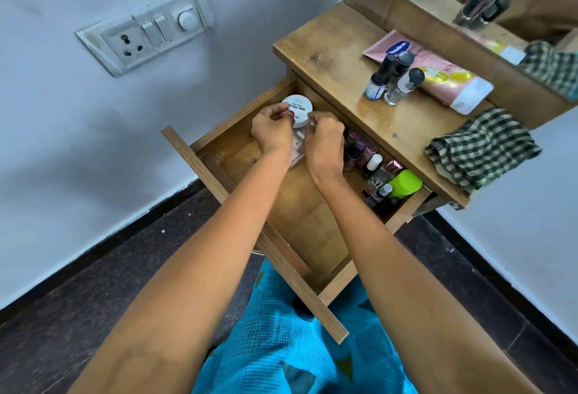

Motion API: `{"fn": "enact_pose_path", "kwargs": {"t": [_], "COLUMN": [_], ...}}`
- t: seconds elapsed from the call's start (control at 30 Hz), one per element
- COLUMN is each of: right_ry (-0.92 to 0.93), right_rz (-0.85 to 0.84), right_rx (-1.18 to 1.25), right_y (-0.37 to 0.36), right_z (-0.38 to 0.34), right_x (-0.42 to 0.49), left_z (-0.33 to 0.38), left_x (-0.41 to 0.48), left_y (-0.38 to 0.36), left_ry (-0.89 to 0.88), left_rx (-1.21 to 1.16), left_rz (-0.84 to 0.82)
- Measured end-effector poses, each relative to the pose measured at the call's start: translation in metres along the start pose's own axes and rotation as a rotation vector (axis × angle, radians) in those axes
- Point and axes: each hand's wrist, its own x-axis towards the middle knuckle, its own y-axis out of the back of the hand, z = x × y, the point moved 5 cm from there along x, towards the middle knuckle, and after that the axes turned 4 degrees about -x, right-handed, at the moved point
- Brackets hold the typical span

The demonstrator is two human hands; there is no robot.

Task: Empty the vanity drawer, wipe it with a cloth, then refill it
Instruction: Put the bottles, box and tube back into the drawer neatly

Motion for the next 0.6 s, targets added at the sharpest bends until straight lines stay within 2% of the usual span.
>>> {"fn": "enact_pose_path", "kwargs": {"t": [0.2, 0.37, 0.5, 0.6], "right_ry": [0.076, 0.115, 0.075, 0.031], "right_rz": [0.14, 0.363, 0.49, 0.488], "right_rx": [0.108, 0.202, 0.199, 0.171], "right_y": [0.043, 0.094, 0.124, 0.134], "right_z": [-0.007, 0.001, 0.018, 0.03], "right_x": [-0.014, -0.014, -0.004, 0.009], "left_z": [0.029, 0.048, 0.06, 0.066], "left_x": [-0.03, -0.056, -0.071, -0.074], "left_y": [-0.019, -0.051, -0.075, -0.091], "left_ry": [-0.197, -0.365, -0.488, -0.554], "left_rx": [0.007, 0.063, 0.168, 0.256], "left_rz": [-0.164, -0.294, -0.343, -0.382]}}
